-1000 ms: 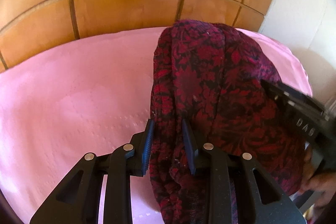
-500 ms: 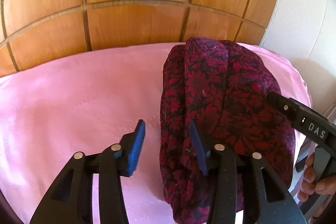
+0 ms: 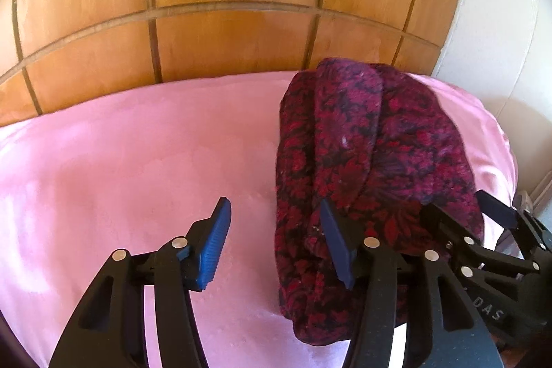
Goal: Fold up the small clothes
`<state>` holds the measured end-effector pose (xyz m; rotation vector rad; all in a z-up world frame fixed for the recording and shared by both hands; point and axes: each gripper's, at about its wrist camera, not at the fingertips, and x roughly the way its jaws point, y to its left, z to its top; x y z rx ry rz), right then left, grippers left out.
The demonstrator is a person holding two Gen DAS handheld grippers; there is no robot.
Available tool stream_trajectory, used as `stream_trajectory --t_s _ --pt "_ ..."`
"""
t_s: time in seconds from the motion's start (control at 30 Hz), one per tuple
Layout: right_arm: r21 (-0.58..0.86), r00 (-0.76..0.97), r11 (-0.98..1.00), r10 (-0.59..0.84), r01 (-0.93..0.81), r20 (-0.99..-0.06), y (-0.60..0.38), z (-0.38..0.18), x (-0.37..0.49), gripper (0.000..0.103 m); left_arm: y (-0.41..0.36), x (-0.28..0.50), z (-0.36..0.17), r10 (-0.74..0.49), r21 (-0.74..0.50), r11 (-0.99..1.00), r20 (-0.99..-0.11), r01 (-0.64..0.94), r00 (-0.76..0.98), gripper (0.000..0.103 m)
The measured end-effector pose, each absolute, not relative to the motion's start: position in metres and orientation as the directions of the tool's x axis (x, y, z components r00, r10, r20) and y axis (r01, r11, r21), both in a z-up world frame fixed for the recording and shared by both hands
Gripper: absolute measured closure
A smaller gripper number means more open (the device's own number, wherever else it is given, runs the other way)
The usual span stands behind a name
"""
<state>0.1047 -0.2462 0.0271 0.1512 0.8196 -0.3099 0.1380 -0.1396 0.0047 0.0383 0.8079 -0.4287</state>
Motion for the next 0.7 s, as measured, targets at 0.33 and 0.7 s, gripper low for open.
stream_trajectory --t_s 0.33,0.7 --pt "0.089 0.698 0.927 -0.208 0.365 -0.686 -0.244 0.058 0.078 0.012 -0.115 0.114 0.023 -0.349 -0.136 0.927 -0.649 0.349 0.676 0.034" --pt "0.048 0.693 0.868 -0.36 0.494 -0.624 -0.215 0.073 0.042 0.003 -0.087 0.083 0.034 -0.302 -0.101 0.947 -0.594 0.304 0.746 0.016"
